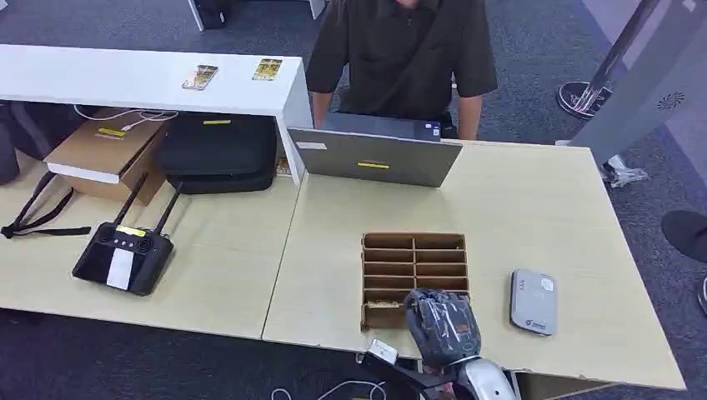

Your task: Pass the card to the sensor for recognition and then transmit it.

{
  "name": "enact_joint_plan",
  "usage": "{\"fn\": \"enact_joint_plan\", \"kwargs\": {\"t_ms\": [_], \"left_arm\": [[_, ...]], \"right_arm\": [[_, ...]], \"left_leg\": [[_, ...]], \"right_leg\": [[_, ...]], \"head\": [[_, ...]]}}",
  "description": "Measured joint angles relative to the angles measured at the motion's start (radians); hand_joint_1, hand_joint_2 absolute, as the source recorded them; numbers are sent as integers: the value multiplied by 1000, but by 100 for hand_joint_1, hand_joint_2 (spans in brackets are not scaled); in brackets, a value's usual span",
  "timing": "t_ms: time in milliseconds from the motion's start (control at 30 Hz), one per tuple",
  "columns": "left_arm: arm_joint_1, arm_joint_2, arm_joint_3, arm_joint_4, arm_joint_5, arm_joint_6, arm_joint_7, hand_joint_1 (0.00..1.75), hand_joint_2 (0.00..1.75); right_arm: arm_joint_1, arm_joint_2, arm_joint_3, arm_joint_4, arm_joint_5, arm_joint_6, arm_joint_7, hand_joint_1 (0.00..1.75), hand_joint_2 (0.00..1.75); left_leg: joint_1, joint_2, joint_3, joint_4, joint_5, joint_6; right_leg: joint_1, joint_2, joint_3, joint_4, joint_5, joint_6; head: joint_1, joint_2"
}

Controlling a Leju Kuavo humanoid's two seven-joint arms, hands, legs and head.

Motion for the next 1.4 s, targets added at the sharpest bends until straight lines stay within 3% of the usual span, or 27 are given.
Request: {"fn": "enact_joint_plan", "kwargs": {"t_ms": [100,133,167,200,900,1400], "left_arm": [[0,0,0,0,0,0,0,0,0],[0,0,0,0,0,0,0,0,0],[0,0,0,0,0,0,0,0,0],[0,0,0,0,0,0,0,0,0],[0,0,1,0,-14,-3,0,0,0],[-8,-11,1,0,-31,-10,0,0,0]], "right_arm": [[3,0,-1,-5,0,-5,0,150,175],[4,0,-1,-7,0,-6,0,150,175],[5,0,-1,-8,0,-7,0,23,175],[6,0,-2,-9,0,-7,0,0,175],[9,0,-5,-5,-11,-5,-20,0,175],[-42,37,71,80,11,-13,-60,0,175]], "left_leg": [[0,0,0,0,0,0],[0,0,0,0,0,0],[0,0,0,0,0,0],[0,0,0,0,0,0],[0,0,0,0,0,0],[0,0,0,0,0,-1]], "right_leg": [[0,0,0,0,0,0],[0,0,0,0,0,0],[0,0,0,0,0,0],[0,0,0,0,0,0],[0,0,0,0,0,0],[0,0,0,0,0,0]], "head": [[0,0],[0,0],[0,0],[0,0],[0,0],[0,0]]}}
